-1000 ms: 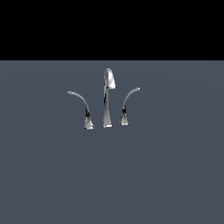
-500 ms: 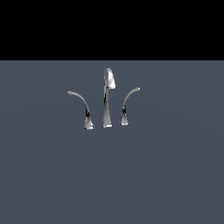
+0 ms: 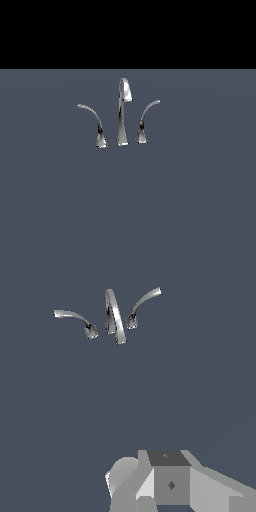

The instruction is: Turn on the faucet by rotating a designated handle.

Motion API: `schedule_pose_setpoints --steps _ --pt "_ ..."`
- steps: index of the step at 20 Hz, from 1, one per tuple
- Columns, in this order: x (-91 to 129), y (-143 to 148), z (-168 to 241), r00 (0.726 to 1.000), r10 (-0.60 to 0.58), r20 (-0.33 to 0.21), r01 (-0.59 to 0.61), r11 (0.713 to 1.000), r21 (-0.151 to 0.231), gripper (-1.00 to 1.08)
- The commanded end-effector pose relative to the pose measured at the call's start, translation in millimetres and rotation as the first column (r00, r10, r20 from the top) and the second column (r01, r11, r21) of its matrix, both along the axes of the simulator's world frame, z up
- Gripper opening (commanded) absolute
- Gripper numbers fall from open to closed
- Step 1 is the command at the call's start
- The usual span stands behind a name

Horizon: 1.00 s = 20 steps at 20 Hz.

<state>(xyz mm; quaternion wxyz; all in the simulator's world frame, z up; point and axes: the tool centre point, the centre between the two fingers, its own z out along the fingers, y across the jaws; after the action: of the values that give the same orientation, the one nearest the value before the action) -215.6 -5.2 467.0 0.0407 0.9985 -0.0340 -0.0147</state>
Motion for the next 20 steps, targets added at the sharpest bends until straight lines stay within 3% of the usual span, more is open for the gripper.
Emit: schedule_pose_setpoints --steps 1,10,15,20 --pt "13.6 -1.3 -2.6 0.999 -0.043 0.004 0.043 0.999 0.0 -1.0" --pt "83.7 -9.6 -23.7 0.966 -0.259 0.024 0.259 0.966 0.004 -1.0" --pt "125.0 -16.3 -43.4 0.923 -0.384 0.034 0.384 0.923 0.011 -1.0" --pt "165.0 -24.2 -68.4 0.863 -0.503 0.042 0.503 0.864 0.019 -1.0"
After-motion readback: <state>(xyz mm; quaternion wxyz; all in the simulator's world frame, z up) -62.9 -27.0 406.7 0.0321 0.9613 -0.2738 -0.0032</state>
